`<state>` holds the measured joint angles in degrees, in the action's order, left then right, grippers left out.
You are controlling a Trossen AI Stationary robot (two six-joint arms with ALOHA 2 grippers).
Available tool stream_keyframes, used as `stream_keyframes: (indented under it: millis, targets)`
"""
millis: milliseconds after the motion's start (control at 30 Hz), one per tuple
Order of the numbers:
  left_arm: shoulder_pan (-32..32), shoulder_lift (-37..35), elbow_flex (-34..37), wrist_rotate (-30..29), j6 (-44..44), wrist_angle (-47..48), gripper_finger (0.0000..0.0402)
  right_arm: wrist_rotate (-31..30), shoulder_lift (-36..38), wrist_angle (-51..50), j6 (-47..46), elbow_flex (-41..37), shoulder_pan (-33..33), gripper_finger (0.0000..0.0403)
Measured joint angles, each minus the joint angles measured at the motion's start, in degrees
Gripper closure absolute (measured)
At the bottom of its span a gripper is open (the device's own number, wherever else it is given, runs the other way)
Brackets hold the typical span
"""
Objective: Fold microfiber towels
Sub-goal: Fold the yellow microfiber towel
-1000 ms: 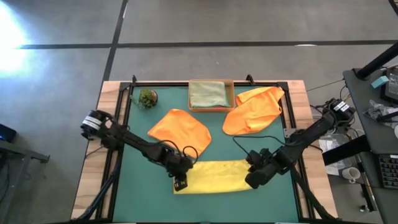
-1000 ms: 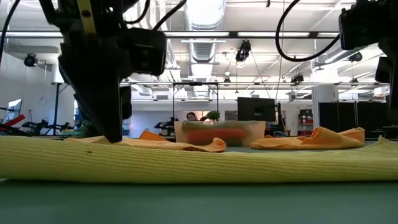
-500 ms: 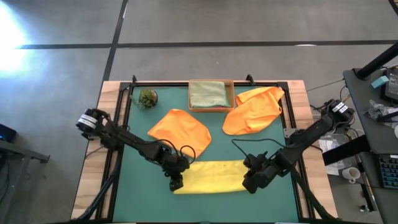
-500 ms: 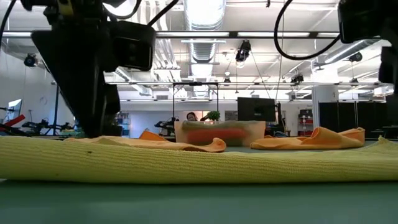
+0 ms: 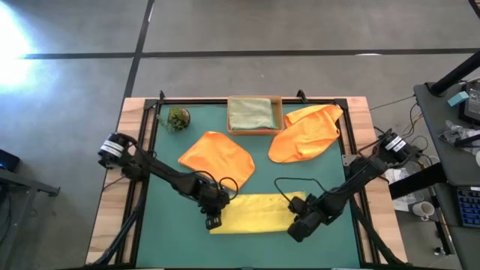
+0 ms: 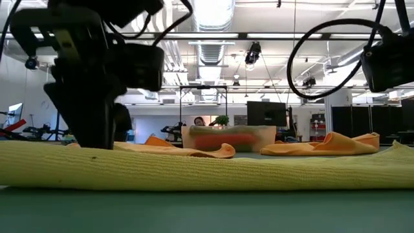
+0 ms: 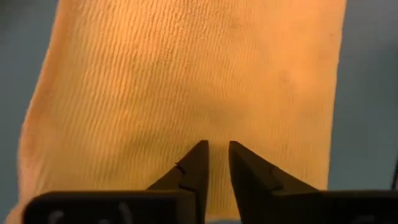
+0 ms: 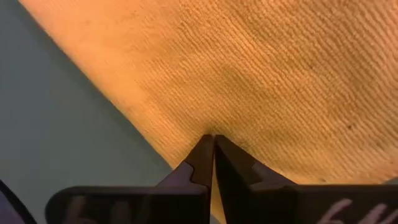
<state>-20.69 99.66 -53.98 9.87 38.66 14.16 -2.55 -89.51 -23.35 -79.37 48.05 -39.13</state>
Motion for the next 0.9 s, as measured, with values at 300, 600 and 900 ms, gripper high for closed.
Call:
stream_keyframes:
  millis: [300,600,900]
  targets:
    - [0.07,3.90,-0.74,0.61,-0.05,-6.06,0.0397,-1.52,-0.28,-11.24,-1.62,0.15,4.32,0.0394]
    - [0.07,4.68,-0.37,0.66,-0.09,-18.47,0.0396,-8.56,0.87,-18.35,8.70,-0.08,13.79,0.0394]
    - [-0.04,2.26,-0.50,0.68,-0.10,-17.80,0.0395,-11.37,4.94,-18.52,13.52,4.26,14.24,0.0394]
